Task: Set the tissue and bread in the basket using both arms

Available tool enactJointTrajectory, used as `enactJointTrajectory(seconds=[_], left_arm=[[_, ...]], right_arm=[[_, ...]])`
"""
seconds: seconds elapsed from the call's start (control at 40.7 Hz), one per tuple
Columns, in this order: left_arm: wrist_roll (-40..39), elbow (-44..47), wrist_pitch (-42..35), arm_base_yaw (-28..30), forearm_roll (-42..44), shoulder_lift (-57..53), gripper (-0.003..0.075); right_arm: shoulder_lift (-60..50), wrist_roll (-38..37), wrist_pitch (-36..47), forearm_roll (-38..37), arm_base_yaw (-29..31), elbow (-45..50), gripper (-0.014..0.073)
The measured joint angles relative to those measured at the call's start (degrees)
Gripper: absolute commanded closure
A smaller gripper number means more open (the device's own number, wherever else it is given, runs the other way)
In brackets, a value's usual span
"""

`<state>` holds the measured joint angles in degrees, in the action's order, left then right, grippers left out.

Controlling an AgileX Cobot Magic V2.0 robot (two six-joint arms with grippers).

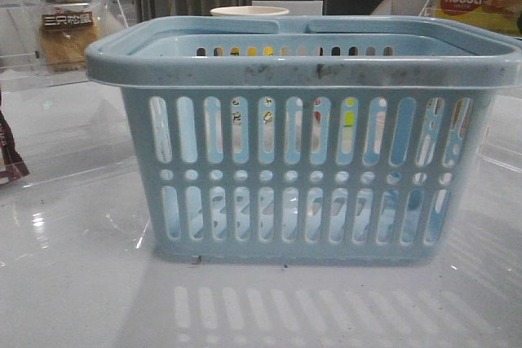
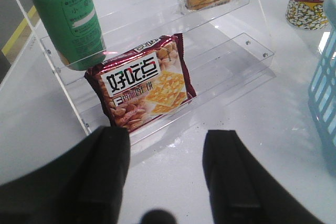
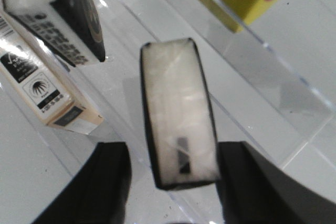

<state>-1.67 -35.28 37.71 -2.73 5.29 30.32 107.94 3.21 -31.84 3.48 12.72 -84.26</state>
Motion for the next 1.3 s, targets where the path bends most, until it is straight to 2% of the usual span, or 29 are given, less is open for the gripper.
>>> enactJointTrajectory(seconds=[0.172, 0.516, 0.91, 1.156, 1.303], left_arm=[[0.0, 0.0, 0.0, 0.0, 0.0, 0.0, 0.0339], [0.0, 0.0, 0.0, 0.0, 0.0, 0.0, 0.0339], [0.0, 0.0, 0.0, 0.0, 0.0, 0.0, 0.0339], [0.0, 0.0, 0.0, 0.0, 0.0, 0.0, 0.0339], [0.0, 0.0, 0.0, 0.0, 0.0, 0.0, 0.0339]], right_arm=[[0.1, 0.0, 0.4, 1.1, 0.0, -0.1, 0.0338], [-3.5, -0.1, -0.9, 4.9, 0.1, -0.1, 0.0340], [-19.5, -0.1, -8.1, 5.2, -0.5, -0.1, 0.0340], [-29.5, 0.0, -13.6, 5.2, -5.6, -0.2, 0.0340], [-32.5, 0.0, -16.0, 5.2, -12.5, -0.3, 0.0340]])
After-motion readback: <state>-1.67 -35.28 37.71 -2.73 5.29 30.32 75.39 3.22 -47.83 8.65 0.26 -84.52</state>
